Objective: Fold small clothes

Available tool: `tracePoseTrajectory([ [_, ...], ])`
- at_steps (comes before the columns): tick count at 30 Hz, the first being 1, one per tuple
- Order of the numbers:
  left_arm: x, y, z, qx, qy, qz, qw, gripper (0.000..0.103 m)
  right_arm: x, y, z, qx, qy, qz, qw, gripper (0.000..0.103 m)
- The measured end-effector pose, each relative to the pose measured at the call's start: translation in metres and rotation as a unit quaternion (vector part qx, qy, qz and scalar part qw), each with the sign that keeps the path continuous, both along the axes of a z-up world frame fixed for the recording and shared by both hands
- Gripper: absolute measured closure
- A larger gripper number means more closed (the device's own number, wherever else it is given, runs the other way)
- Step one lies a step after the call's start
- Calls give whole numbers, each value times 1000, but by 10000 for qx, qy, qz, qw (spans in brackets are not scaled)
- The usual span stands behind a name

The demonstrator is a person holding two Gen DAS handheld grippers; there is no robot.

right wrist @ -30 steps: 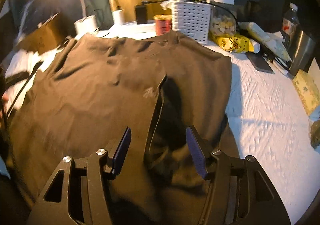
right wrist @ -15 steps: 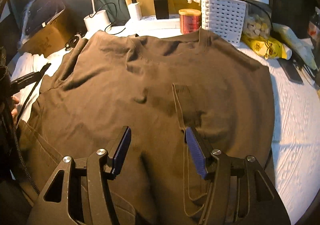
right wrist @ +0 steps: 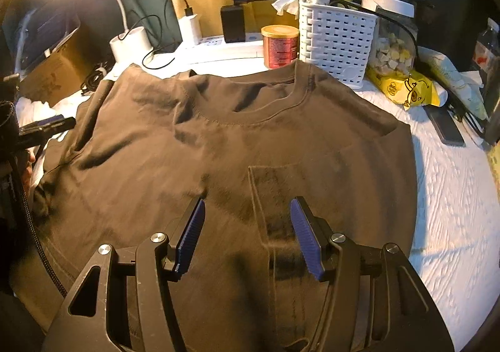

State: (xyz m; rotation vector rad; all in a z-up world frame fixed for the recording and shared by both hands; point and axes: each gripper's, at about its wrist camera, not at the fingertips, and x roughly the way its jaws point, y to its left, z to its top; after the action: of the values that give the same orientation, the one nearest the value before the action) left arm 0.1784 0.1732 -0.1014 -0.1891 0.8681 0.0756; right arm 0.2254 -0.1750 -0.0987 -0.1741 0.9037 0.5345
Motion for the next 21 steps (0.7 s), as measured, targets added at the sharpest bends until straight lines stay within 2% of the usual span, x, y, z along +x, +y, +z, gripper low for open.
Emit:
tracePoseTrajectory([
  [4, 12, -2, -10, -1, 169, -140, 9998, 20, 9, -1, -1, 1, 9, -45, 10000, 43],
  [9, 13, -6, -11, 34, 121, -218, 9997, 22, 19, 0, -7, 2, 97, -62, 9999, 43],
  [10, 13, -7, -11, 66, 111, -231, 9996, 27, 21, 1, -9, 3, 119, -48, 9999, 43],
  [12, 14, -8, -11, 179, 100, -226, 9995, 68, 22, 3, -10, 18, 130, -15, 9999, 43],
  [14, 15, -10, -11, 266, 123, -292, 9991, 91, 23, 6, -12, 21, 135, 29, 9999, 43],
  [17, 12, -9, -10, 302, 92, -247, 9992, 96, 25, 7, -15, -28, 149, 37, 9999, 43],
  [21, 3, -3, -2, 377, -66, -42, 9993, 97, 23, 5, -12, 9, 115, 28, 9999, 43],
])
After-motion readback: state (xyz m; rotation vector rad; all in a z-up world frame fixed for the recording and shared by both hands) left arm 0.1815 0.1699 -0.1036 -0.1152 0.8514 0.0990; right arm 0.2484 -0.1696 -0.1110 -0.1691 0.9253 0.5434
